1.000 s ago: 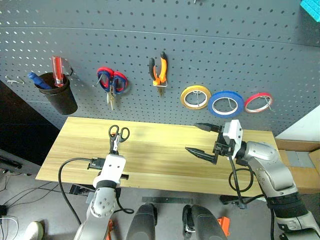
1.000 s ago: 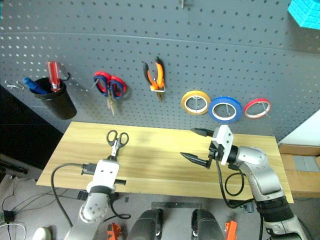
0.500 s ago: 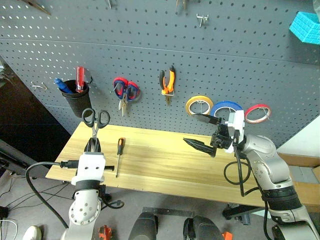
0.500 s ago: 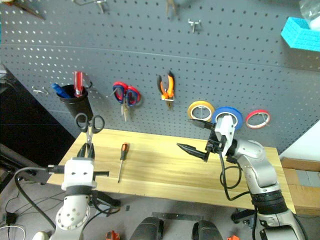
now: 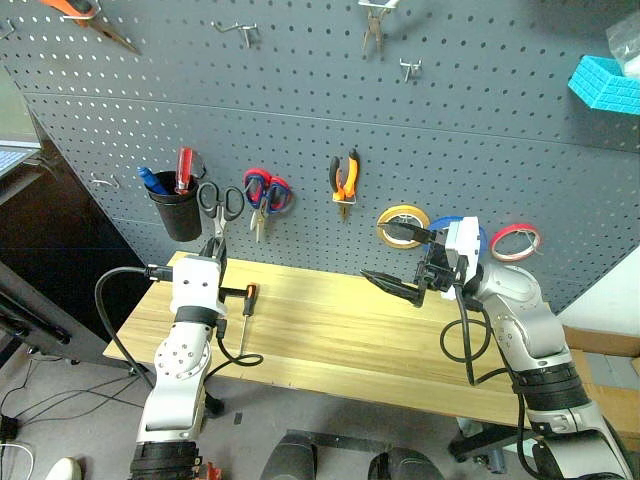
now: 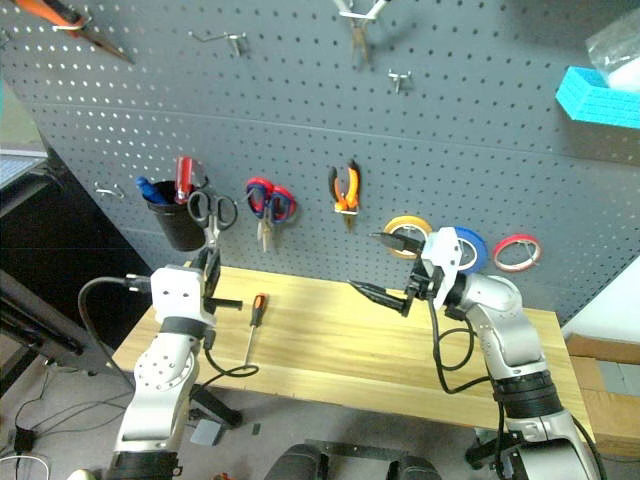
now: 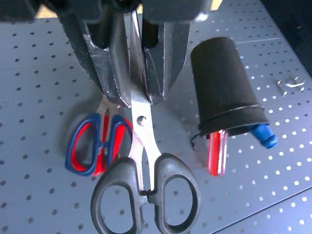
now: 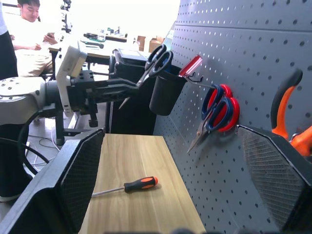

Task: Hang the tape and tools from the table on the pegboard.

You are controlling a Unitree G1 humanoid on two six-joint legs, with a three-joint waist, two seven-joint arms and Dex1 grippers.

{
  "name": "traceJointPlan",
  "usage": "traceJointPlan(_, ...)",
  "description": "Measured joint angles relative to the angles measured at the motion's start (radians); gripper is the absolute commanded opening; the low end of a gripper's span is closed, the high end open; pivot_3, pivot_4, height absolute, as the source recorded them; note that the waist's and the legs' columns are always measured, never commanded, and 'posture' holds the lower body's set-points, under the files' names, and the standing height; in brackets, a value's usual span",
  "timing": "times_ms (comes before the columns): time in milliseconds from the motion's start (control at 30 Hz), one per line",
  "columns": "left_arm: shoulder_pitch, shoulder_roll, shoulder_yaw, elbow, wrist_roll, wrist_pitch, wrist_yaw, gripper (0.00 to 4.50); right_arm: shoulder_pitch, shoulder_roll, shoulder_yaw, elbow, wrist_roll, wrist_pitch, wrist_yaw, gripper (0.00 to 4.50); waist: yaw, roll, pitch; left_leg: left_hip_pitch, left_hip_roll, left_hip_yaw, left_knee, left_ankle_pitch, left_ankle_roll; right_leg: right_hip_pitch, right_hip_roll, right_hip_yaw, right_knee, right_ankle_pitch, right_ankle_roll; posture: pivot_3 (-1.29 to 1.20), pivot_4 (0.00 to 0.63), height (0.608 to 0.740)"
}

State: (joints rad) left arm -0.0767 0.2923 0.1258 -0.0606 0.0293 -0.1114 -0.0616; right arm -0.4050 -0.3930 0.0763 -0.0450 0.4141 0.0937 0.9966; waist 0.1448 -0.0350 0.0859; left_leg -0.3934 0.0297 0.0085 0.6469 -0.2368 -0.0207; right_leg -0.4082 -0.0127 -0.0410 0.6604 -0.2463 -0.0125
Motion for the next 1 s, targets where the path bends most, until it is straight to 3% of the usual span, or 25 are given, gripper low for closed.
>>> traceJointPlan(600, -0.216, 0.006, 0.014, 0.306, -0.075, -0.028, -0.128, 0.07, 0.037, -0.017, -0.001, -0.02, -0.027, 0.0, -0.038, 4.5, -0.006, 0.0, -0.016, 0.004, 0.0, 0.001, 0.002, 0.0, 0.0, 0.002, 0.005, 0.001, 0.003, 0.001, -0.001, 0.19, 0.0, 0.74)
traceJointPlan(1000, -0.248, 0.005, -0.004, 0.355, -0.09, -0.028, -0.193, 0.07, 0.062, -0.02, -0.001, -0.061, -0.038, 0.001, -0.059, 4.5, -0.01, 0.0, -0.024, 0.004, 0.001, 0.002, 0.002, 0.0, 0.0, 0.002, 0.008, 0.002, 0.003, 0.001, -0.002, 0.17, 0.004, 0.74)
